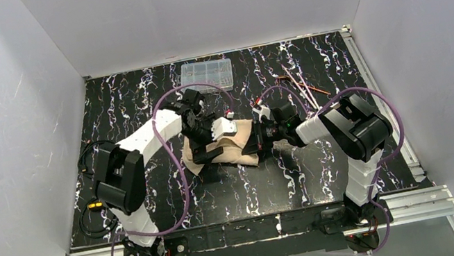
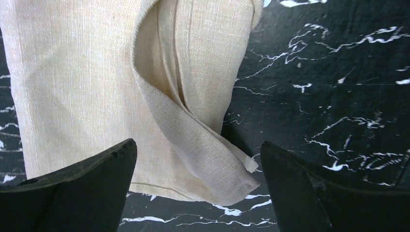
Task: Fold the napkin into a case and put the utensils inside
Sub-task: Fold the lower triangle-folded napkin at the center of the board.
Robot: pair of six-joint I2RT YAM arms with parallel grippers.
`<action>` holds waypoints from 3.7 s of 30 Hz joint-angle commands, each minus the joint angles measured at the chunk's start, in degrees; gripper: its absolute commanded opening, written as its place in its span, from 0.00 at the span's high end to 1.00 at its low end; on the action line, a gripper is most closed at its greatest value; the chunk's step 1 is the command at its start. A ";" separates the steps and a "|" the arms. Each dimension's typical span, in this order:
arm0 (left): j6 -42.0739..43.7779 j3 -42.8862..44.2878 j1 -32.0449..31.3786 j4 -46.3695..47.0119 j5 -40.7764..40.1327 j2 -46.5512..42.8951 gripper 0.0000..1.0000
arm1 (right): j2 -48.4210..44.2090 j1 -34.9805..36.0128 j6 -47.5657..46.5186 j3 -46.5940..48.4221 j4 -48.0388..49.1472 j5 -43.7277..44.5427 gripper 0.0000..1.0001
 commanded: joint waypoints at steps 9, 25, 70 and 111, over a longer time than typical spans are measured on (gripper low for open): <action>-7.58 -9.72 -2.60 22.18 -18.43 -3.14 0.01 | 0.71 -0.50 0.49 1.42 -1.37 0.82 0.89; -5.84 -3.01 0.06 9.32 -15.10 -0.81 0.65 | -0.47 -0.56 0.68 2.16 -2.20 0.63 0.89; -4.43 -23.94 -3.61 28.51 -27.09 -13.66 0.03 | -0.36 -0.84 -0.52 1.65 -4.43 0.55 0.88; -6.43 -10.92 4.51 17.63 -18.98 -6.47 0.37 | -0.22 -1.46 1.45 -0.26 -1.50 -1.43 0.87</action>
